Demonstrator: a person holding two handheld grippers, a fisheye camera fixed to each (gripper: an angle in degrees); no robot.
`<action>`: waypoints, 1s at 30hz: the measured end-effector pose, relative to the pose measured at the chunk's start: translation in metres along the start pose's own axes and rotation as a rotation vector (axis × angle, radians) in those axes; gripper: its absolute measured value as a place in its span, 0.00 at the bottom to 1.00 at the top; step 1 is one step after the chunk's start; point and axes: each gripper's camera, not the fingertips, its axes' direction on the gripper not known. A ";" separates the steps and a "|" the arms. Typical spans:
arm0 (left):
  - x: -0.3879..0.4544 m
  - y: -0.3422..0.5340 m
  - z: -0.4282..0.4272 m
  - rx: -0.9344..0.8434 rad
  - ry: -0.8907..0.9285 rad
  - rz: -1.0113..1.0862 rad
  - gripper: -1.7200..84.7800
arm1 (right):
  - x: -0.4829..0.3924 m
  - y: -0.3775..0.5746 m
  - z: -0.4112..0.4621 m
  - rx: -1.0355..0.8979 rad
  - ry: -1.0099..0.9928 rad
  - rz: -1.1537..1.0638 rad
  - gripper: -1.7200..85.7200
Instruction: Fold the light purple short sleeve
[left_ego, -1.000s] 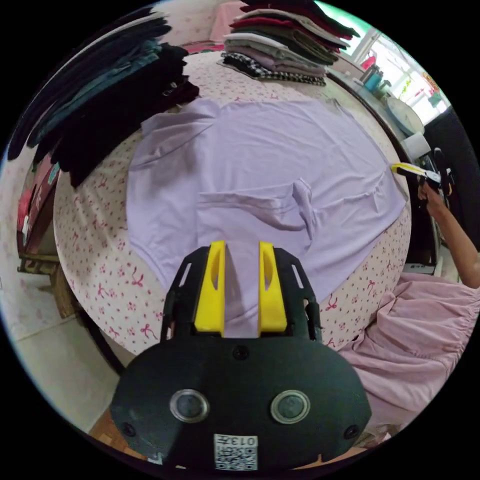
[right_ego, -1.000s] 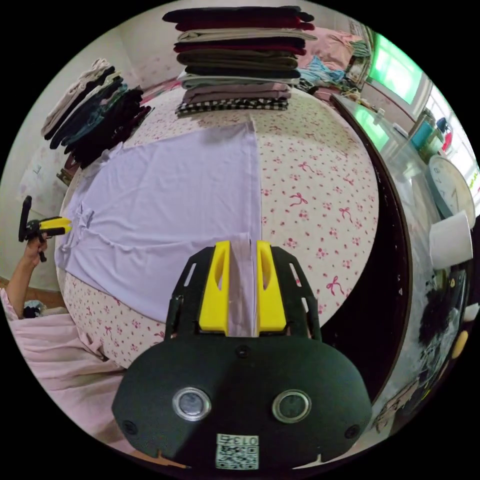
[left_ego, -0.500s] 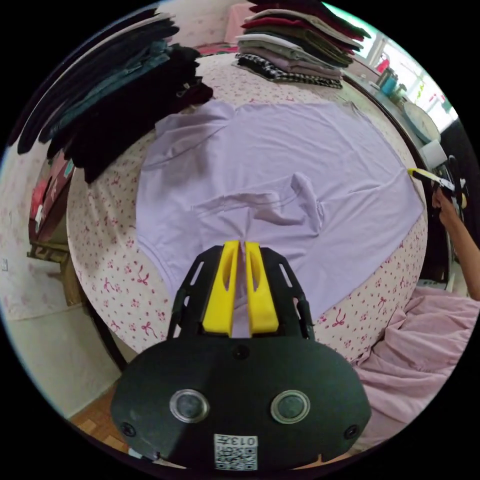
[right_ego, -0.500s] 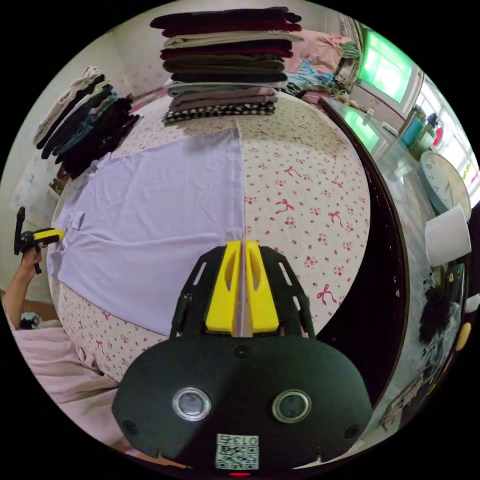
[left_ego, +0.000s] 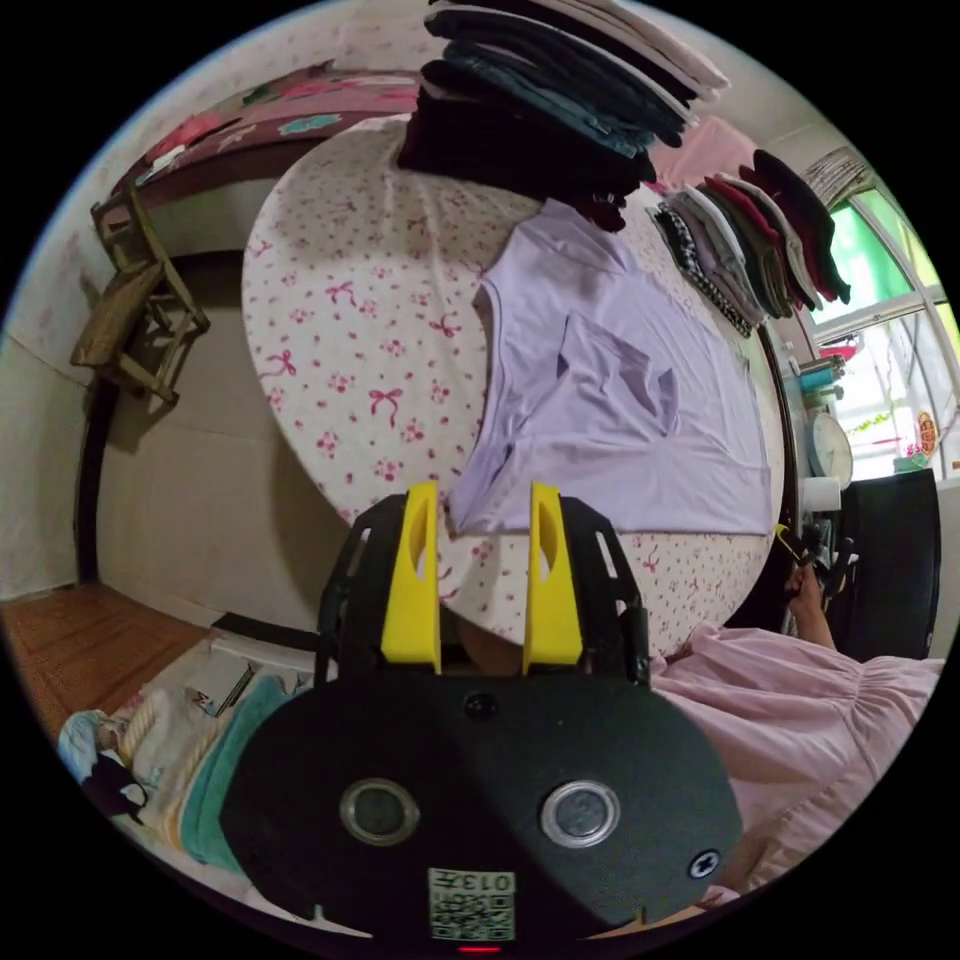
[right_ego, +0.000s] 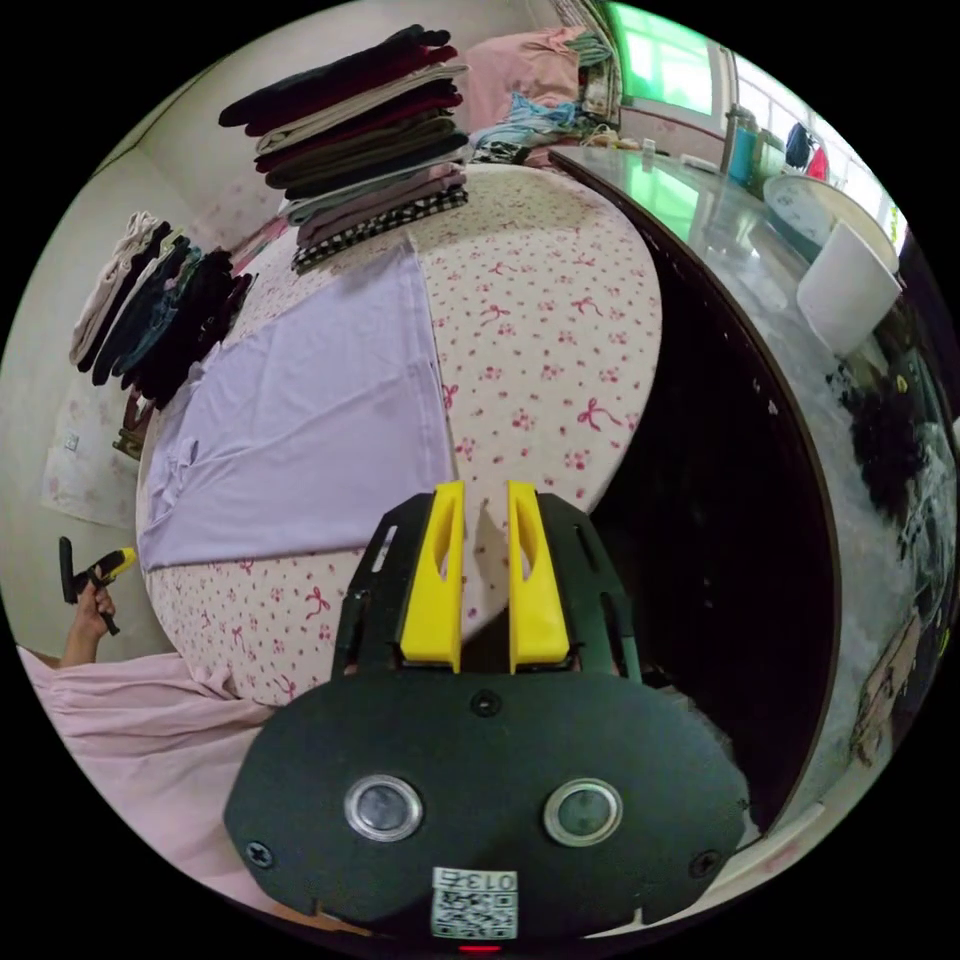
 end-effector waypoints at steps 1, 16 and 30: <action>-0.002 0.001 0.007 -0.027 0.007 0.007 0.17 | 0.004 0.005 0.001 -0.011 -0.015 0.017 0.11; -0.004 -0.041 0.027 -0.115 -0.038 0.073 0.17 | 0.007 0.018 -0.003 -0.038 -0.089 0.011 0.12; -0.013 -0.065 0.032 -0.127 -0.043 0.050 0.10 | -0.037 0.010 0.026 -0.055 -0.124 -0.001 0.10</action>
